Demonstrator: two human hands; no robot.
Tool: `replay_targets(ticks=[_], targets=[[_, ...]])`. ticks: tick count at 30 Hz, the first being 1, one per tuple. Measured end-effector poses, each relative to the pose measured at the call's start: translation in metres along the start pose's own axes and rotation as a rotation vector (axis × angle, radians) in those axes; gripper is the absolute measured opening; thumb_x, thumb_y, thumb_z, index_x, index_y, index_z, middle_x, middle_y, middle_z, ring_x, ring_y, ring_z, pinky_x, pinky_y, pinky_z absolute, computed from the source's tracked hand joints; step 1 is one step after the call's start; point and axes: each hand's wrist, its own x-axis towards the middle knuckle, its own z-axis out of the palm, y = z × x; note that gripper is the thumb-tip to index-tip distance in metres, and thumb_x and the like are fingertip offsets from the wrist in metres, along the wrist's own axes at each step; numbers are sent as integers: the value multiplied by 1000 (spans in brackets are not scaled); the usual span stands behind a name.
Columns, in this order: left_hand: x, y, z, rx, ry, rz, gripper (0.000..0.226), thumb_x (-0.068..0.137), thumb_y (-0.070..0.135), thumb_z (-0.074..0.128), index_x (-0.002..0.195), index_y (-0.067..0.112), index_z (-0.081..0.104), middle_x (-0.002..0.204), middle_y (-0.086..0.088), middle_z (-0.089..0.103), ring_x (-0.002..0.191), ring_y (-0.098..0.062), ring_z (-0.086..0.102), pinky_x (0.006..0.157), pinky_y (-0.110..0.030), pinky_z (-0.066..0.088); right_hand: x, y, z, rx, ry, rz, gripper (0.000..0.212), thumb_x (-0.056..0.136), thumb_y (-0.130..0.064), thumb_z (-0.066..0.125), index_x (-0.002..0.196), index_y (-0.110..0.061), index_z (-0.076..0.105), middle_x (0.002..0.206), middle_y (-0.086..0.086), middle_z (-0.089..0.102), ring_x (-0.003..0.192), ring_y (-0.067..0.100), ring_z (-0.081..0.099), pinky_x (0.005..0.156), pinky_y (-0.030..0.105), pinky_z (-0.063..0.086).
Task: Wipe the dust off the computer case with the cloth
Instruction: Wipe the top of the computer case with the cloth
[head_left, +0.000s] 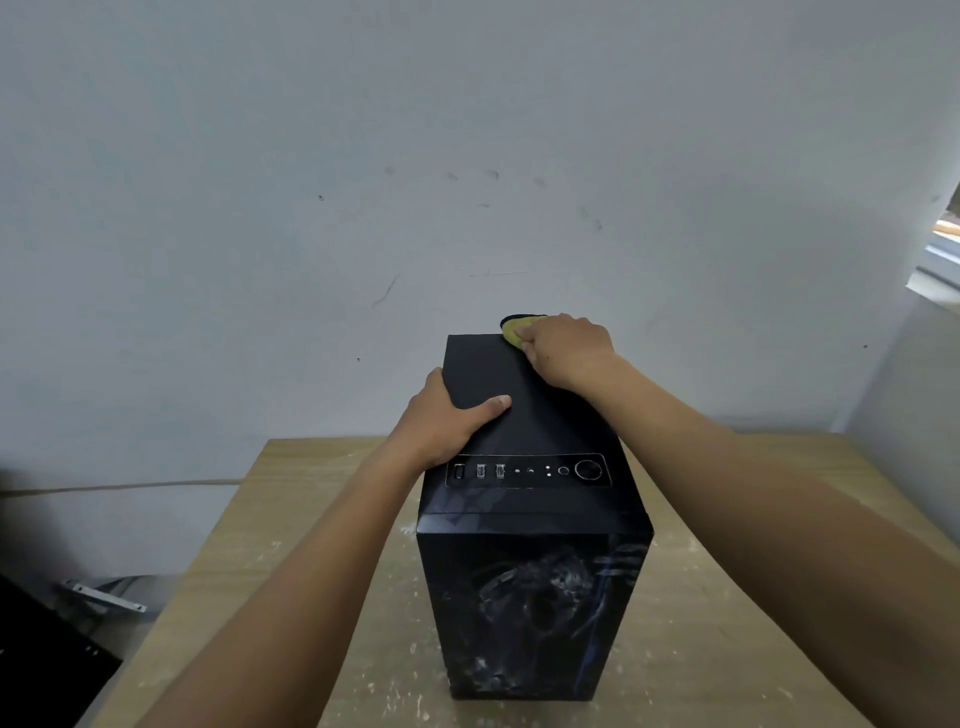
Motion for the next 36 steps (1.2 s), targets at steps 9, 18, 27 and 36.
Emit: replay_targets(ticks=[9,18,27,36], targets=[[0,-1,0,-35,-23,1,75,78,55,74,136,20,42,129,5,58,115,-18,57,102,-38,46,-34,28,1,38,-27,22,33,100,-26,36,126,-33,55,125,3,56,109,29,54,75,32,38],[1,-4,0,-17,-26,7,73,78,57,73,133,18,43,127,2,57,114,-20,57,100,-37,46,-129,13,-14,-2,-63,-106,36,102,-37,34,136,-42,47,150,-7,39,125,30,47,95,41,44],[5,-6,1,-26,-19,12,75,78,56,74,134,16,43,130,1,57,115,-21,56,98,-36,46,-211,-14,-31,16,-93,-215,38,103,-38,32,140,-41,40,150,-13,37,119,25,52,88,39,49],[3,-7,-1,-111,-39,36,62,80,46,76,127,17,49,123,3,61,110,-18,59,96,-35,48,-205,-20,-23,109,-70,-194,38,102,-41,34,139,-48,41,151,-18,34,131,21,45,95,38,46]])
